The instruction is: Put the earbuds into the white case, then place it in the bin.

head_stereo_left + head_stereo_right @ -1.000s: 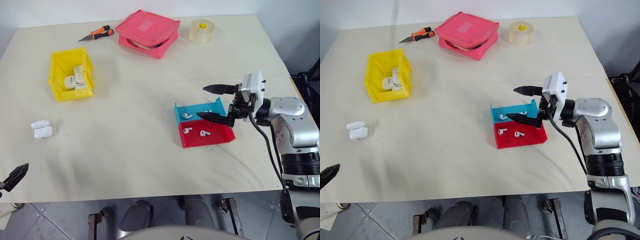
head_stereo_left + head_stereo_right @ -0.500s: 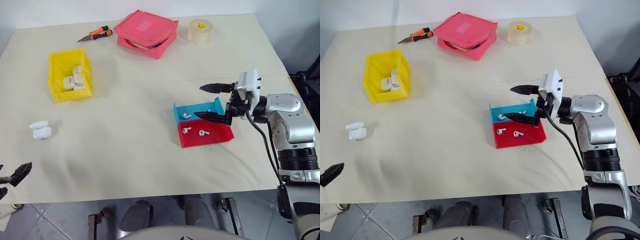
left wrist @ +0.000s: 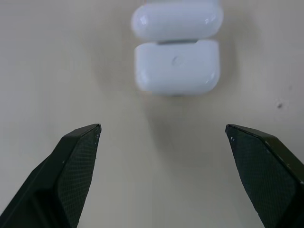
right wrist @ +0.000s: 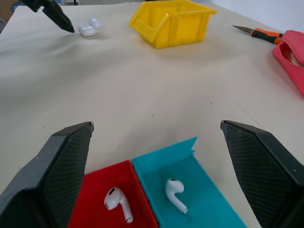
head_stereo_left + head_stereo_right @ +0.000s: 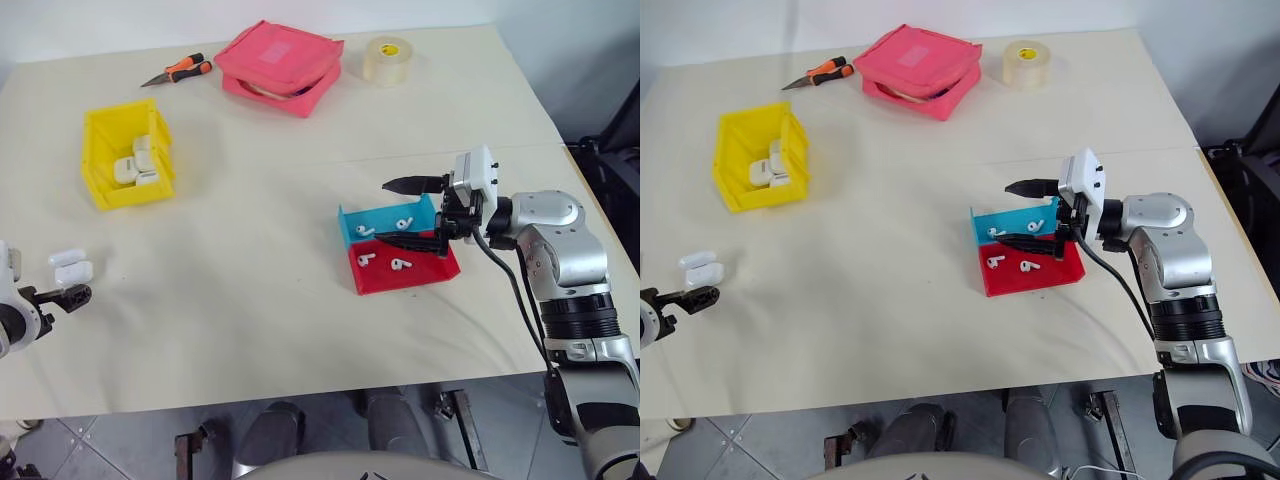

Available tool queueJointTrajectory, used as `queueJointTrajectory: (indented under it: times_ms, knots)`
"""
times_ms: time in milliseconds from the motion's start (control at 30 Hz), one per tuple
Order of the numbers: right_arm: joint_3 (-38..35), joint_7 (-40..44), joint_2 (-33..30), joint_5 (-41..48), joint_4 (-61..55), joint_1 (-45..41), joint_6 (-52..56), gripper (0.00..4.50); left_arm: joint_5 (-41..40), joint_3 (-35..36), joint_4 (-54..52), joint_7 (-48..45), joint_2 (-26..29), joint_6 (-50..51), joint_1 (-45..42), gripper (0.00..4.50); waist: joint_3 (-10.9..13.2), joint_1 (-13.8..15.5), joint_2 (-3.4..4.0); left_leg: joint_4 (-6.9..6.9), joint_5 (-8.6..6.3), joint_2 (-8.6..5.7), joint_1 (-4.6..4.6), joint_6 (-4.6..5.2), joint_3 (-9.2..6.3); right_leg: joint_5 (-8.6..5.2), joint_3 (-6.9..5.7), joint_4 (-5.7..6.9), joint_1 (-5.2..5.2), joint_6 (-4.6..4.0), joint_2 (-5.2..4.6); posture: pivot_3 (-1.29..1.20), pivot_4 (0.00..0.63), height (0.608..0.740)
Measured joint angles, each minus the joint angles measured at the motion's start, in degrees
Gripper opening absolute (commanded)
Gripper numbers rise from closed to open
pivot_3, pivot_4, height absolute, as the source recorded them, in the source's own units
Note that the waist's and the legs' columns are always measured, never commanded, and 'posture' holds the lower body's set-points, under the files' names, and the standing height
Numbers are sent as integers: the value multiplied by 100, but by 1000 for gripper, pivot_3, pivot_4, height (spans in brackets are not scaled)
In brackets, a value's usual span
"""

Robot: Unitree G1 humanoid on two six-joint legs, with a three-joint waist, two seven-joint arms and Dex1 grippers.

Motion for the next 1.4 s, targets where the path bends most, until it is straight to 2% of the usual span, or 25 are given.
queueJointTrajectory:
  times_ms: [267, 500, 633, 900, 1167, 1400]
  knots:
    - [2, -46, 11, -6, -2, 32, -8, 4500, 445, -410, 658, 65, 83, 162, -733, 4470, 0, -70, 0, 6, 0, 1, 1, -4, 6, 4, -8, 3, -1, -6, 0, 0, 150, 740]
    - [1, -145, 23, -15, -2, 60, -15, 4500, 704, -632, 1338, -46, 311, -84, -928, 4470, 0, -111, 0, 6, 0, 0, 1, -4, 11, 6, -34, 5, -3, -9, -8, 0, 150, 740]
    - [0, -172, 25, -16, -2, 79, -15, 4500, 788, -749, 1714, -104, 311, -285, -1006, 4470, 0, -112, 0, 10, -3, 1, 2, -11, 16, 33, -140, 3, -13, -57, -25, 0, 150, 740]
    - [1, -187, 35, -34, 0, 78, -50, 4500, 893, -873, 2178, -160, 291, -701, -1286, 4470, 0, -110, 0, 21, -5, 2, 1, -14, 29, 37, -149, 5, -13, -63, -27, 0, 150, 740]
    - [2, -216, 94, -89, 98, 63, -110, 4500, 974, -1074, 2380, -259, 291, -882, -1440, 4470, -1, -99, 2, 45, -6, 3, -2, -15, 37, 37, -153, 23, -10, -64, -34, 0, 150, 740]
    - [2, -266, 99, -119, 98, 61, -117, 4500, 984, -1074, 2229, -266, 279, -491, -1482, 4470, -1, -104, 2, 51, -7, 4, -1, -14, 36, 37, -153, 31, -11, -64, -39, 0, 150, 740]
